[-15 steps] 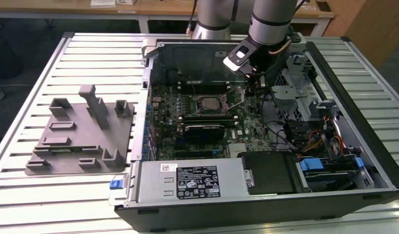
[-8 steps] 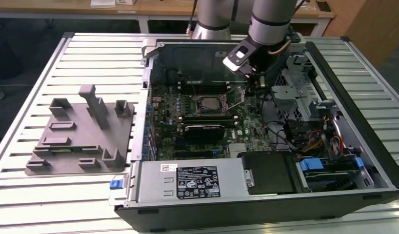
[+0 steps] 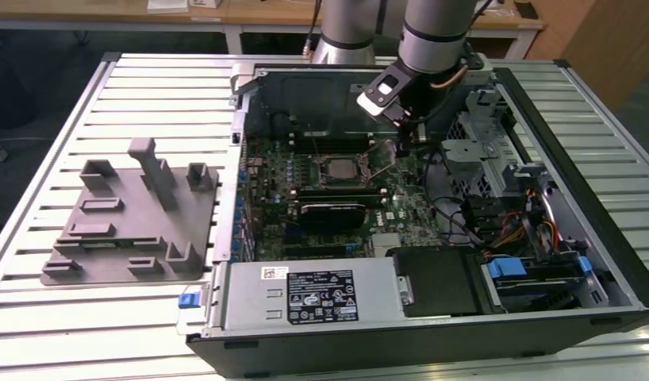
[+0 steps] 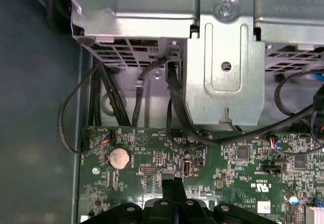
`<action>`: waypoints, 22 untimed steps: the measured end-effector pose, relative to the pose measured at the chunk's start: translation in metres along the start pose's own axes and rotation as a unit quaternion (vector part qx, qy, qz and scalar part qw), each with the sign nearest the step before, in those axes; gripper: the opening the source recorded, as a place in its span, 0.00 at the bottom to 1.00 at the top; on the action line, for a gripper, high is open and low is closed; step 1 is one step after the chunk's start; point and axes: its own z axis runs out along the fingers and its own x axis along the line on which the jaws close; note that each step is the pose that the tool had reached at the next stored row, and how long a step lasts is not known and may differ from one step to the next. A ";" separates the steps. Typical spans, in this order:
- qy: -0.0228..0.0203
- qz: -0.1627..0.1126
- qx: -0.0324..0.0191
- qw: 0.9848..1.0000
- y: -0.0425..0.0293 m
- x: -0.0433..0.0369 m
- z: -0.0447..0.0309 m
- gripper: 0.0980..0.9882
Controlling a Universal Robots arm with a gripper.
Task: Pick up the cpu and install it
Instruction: 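Close the cpu cover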
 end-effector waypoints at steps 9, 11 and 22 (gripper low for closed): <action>0.000 0.000 0.000 1.000 -0.0125 0.0001 -0.0005 0.01; 0.000 0.000 0.000 1.000 -0.0159 0.0002 -0.0006 0.01; 0.000 0.000 0.000 1.000 -0.0399 0.0005 -0.0015 0.01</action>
